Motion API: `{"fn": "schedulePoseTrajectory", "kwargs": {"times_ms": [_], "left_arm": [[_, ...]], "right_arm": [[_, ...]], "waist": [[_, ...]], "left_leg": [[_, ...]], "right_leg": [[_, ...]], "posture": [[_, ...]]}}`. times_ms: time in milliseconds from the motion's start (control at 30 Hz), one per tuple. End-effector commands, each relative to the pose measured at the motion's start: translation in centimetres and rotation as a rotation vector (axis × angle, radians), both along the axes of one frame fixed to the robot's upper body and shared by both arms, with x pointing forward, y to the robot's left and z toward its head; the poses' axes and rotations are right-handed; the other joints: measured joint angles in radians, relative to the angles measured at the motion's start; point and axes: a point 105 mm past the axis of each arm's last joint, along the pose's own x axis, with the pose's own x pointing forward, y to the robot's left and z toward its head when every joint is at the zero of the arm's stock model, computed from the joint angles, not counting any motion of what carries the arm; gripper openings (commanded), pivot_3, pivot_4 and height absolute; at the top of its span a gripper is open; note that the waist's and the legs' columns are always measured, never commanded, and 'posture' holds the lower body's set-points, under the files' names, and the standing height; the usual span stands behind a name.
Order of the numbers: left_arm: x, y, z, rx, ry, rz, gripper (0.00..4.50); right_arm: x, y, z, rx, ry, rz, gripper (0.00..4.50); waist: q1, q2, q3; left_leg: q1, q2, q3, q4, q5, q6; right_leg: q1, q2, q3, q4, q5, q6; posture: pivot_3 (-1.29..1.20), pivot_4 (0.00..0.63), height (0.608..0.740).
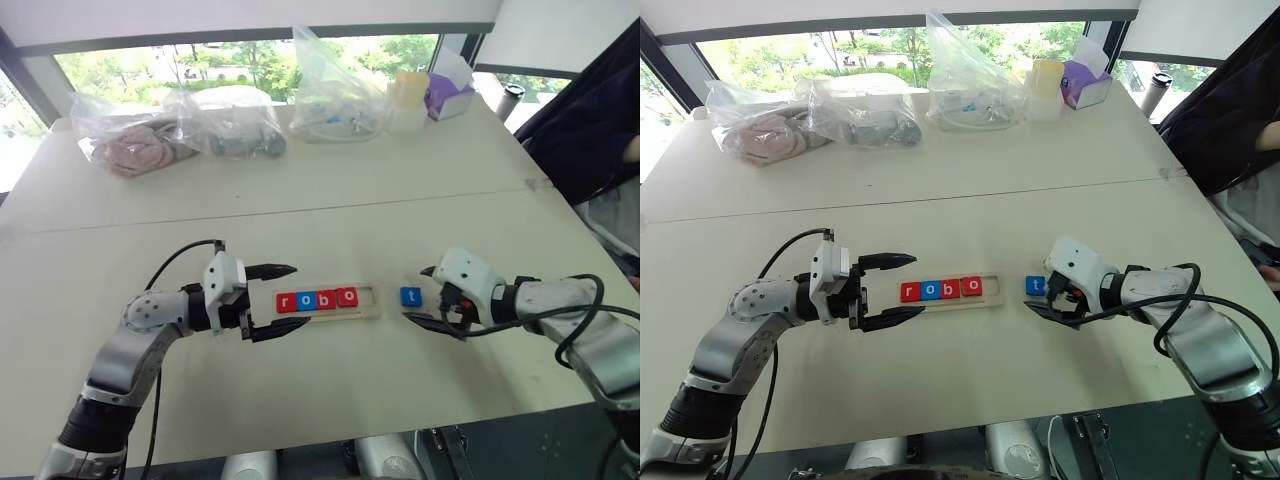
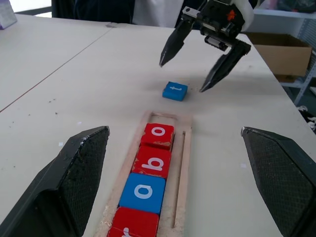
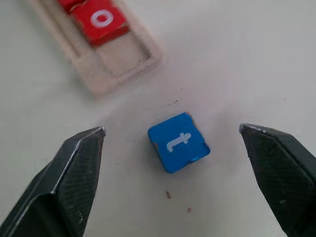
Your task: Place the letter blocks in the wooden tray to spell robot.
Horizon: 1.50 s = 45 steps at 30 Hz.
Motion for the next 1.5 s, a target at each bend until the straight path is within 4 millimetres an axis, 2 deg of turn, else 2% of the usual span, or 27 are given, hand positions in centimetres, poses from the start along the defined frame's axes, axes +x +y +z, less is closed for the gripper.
{"fn": "schedulePoseTrajectory", "kwargs": {"times_ms": [33, 300, 567, 667, 833, 1067, 1200, 1500], "left_arm": [[-0.1, -0.2, 0.8, -0.014, -0.045, -0.010, 4.50], [-0.7, 0.1, 0.7, -0.009, -0.035, -0.018, 4.50], [-0.7, 0.4, 0.9, -0.002, -0.035, -0.016, 4.50], [-0.8, 0.4, 0.9, -0.001, -0.035, -0.015, 4.50], [-0.8, 0.5, 1.0, 0.002, -0.034, -0.013, 4.50], [-0.8, 0.4, 0.9, 0.003, -0.029, -0.019, 4.50], [-0.8, 0.2, 0.9, -0.001, -0.029, -0.023, 4.50], [-1.0, 0.0, 0.9, -0.006, -0.028, -0.009, 4.50]], "right_arm": [[0.9, -0.4, 0.4, 0.036, -0.019, 0.087, 4.49], [3.0, -1.5, -0.5, 0.072, 0.005, 0.126, 4.49], [2.8, -1.1, -1.7, 0.072, 0.053, 0.170, 4.49], [2.7, -1.0, -1.9, 0.067, 0.051, 0.184, 3.71], [3.3, -0.3, -0.9, 0.042, -0.039, 0.202, 1.17], [2.6, 2.9, 1.7, 0.032, -0.078, 0.349, 1.17], [2.3, 4.1, 1.3, 0.013, -0.033, 0.410, 1.17], [2.9, 5.2, 0.1, -0.012, 0.006, 0.450, 1.17]], "waist": [[-0.001, 0.000, 0.000], [0.001, 0.000, 0.000], [0.003, 0.000, 0.000], [0.003, 0.000, 0.000], [0.002, 0.001, 0.000], [0.001, 0.001, 0.000], [0.007, 0.001, 0.000], [0.013, 0.001, 0.000]], "left_leg": [[0.000, 0.000, 0.000, 0.000, 0.000, 0.000], [0.002, 0.000, 0.000, 0.001, 0.000, 0.000], [0.002, 0.000, 0.000, 0.002, 0.000, 0.000], [0.002, 0.000, 0.000, 0.002, 0.000, 0.000], [0.003, 0.000, 0.000, 0.002, 0.000, 0.000], [0.003, 0.000, 0.000, 0.002, 0.000, 0.000], [0.003, 0.001, 0.000, 0.002, 0.000, 0.000], [0.003, 0.000, 0.000, 0.003, 0.000, 0.000]], "right_leg": [[0.000, 0.000, 0.000, 0.000, 0.000, 0.000], [0.002, 0.000, 0.000, 0.001, 0.001, -0.001], [0.002, 0.000, 0.000, 0.001, 0.003, -0.001], [0.002, 0.000, 0.000, 0.002, 0.003, -0.001], [0.002, 0.000, 0.000, 0.002, 0.004, 0.000], [0.002, 0.000, 0.000, 0.003, 0.004, 0.000], [0.002, 0.000, 0.000, 0.003, 0.004, -0.001], [0.002, 0.000, 0.000, 0.003, 0.005, -0.003]], "posture": [[0.00, 0.150, 0.740], [0.00, 0.150, 0.740], [0.00, 0.150, 0.740], [0.00, 0.150, 0.740], [0.00, 0.150, 0.740], [0.00, 0.150, 0.740], [0.00, 0.150, 0.740], [0.00, 0.150, 0.740]]}}
